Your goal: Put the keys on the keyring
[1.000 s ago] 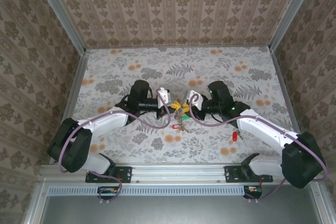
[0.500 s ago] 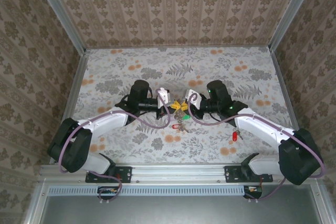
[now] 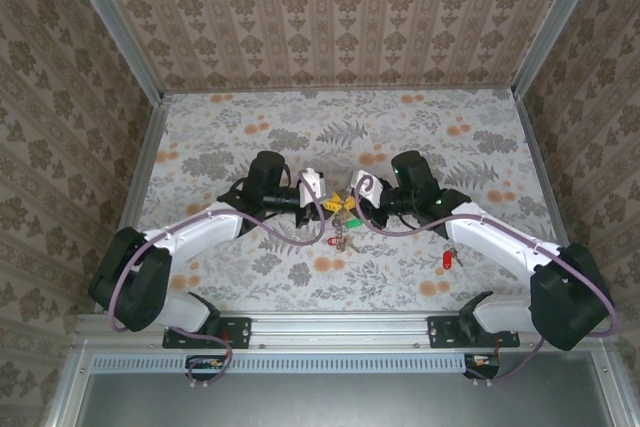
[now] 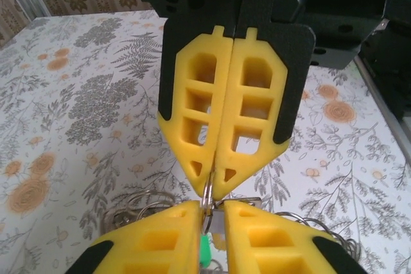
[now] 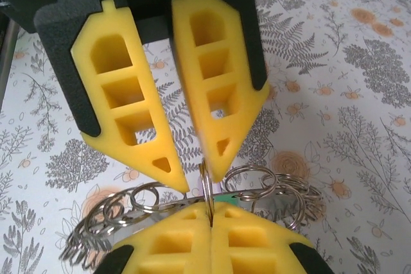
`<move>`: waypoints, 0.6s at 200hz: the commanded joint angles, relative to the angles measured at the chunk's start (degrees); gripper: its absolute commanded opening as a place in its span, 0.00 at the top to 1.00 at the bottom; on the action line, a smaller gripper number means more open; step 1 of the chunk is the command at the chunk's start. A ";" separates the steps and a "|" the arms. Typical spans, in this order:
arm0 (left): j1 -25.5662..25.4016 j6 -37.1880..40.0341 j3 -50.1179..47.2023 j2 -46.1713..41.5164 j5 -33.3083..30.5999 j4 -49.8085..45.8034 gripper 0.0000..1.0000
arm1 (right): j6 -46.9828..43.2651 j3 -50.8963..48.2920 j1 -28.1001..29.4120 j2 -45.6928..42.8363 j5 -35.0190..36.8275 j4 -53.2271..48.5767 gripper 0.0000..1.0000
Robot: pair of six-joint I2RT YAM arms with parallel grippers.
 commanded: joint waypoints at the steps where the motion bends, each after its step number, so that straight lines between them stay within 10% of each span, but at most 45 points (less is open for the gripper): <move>1: -0.35 5.55 3.13 -1.16 -1.97 -8.14 0.82 | -1.98 3.53 0.84 -1.23 0.90 -3.76 1.00; 120: -1.59 6.71 5.27 -1.60 -2.76 -8.79 0.81 | -2.95 8.75 3.45 0.00 5.22 -11.11 1.00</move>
